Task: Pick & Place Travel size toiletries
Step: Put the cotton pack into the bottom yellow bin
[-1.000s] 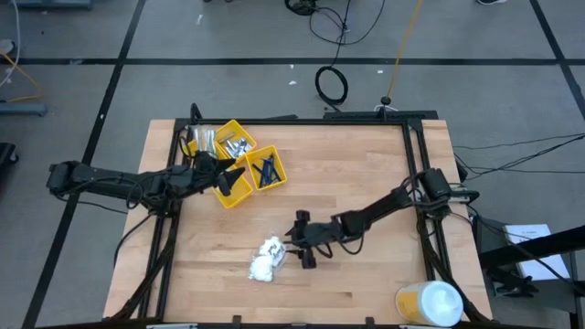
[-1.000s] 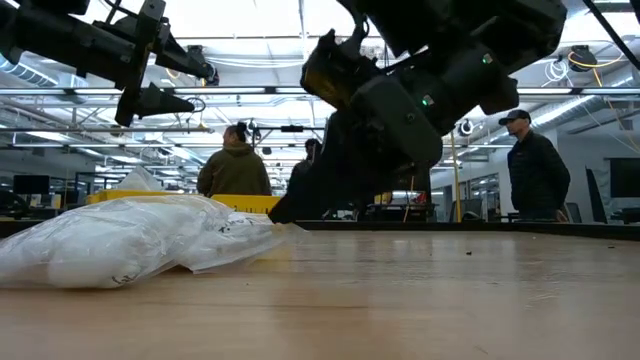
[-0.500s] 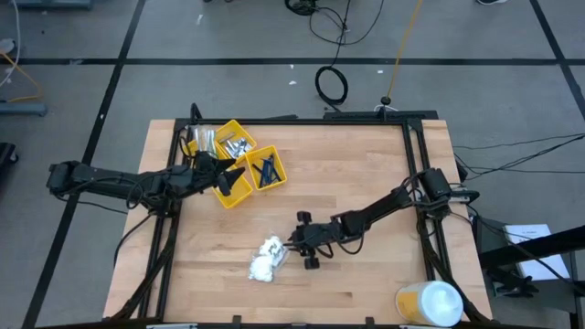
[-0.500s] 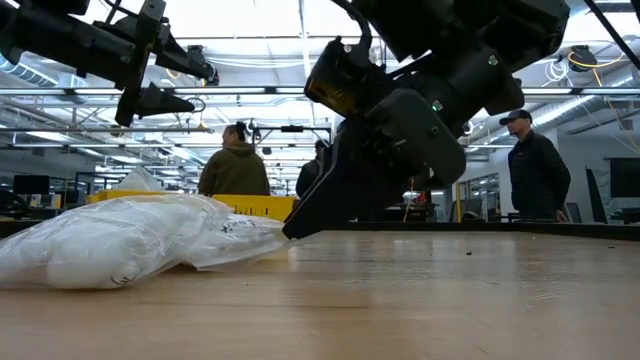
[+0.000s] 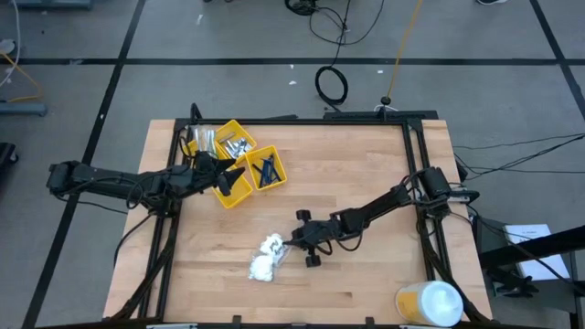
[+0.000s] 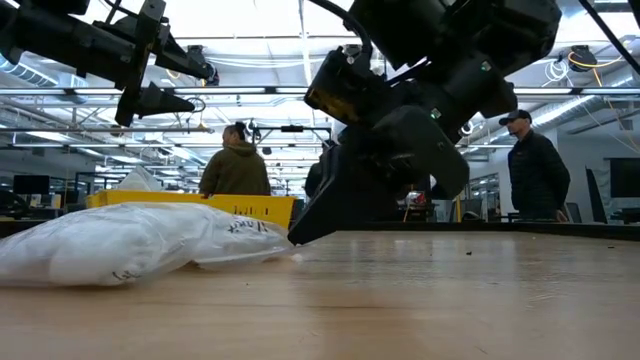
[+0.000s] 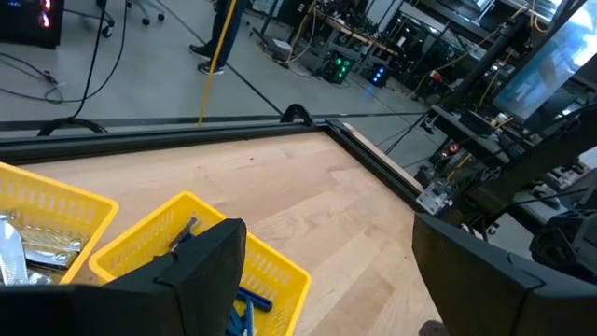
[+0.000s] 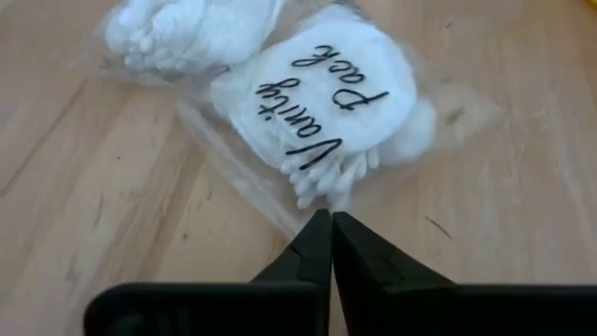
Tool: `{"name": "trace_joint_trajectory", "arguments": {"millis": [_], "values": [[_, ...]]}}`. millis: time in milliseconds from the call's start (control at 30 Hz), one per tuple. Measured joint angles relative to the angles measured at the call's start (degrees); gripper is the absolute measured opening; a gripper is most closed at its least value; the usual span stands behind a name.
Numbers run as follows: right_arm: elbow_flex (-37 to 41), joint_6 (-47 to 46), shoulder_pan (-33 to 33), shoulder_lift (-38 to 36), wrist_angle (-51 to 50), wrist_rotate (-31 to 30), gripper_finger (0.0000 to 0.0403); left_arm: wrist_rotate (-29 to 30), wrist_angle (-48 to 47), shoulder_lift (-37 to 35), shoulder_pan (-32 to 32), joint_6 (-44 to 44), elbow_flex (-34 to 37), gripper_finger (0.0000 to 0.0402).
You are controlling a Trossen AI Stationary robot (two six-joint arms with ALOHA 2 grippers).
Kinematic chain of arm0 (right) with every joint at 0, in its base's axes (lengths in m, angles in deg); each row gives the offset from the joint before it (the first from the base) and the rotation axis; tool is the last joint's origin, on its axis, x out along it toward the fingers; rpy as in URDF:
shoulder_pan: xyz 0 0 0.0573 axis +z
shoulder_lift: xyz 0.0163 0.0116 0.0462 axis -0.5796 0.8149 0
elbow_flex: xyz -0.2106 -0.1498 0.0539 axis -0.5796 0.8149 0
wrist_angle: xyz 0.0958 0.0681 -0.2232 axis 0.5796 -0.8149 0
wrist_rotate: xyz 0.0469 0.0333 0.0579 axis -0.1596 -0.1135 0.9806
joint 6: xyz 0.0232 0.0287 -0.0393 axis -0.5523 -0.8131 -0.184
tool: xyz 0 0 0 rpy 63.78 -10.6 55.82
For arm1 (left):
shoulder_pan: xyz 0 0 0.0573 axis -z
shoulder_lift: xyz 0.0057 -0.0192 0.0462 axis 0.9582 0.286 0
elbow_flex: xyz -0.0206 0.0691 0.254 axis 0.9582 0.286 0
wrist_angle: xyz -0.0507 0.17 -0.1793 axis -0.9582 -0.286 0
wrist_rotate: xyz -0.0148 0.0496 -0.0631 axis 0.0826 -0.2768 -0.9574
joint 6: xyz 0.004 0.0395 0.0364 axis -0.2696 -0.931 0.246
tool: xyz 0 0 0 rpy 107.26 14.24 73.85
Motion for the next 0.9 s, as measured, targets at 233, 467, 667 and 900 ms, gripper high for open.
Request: {"name": "trace_joint_trajectory", "arguments": {"millis": [233, 467, 667, 900], "values": [[0.1, 3.4, 0.4, -3.7, -3.1, -3.1, 0.0001, 0.0, 0.0, 0.0, 0.0, -0.1, 0.0, 0.0299], [0.0, 6.8, 3.3, -13.1, -10.3, -14.8, 0.0000, 0.3, -1.7, 0.0, 0.0, -1.0, 0.0, 0.0299], [0.0, 10.4, 7.2, -17.3, -12.5, -26.7, 0.0000, -1.1, -4.6, 2.2, 0.0, -0.9, 0.0, 0.0299], [0.0, 14.0, 8.7, -18.1, -12.5, -37.7, 0.0000, -15.4, 7.9, 12.6, 0.7, -9.3, 0.0, 0.0299]]}}
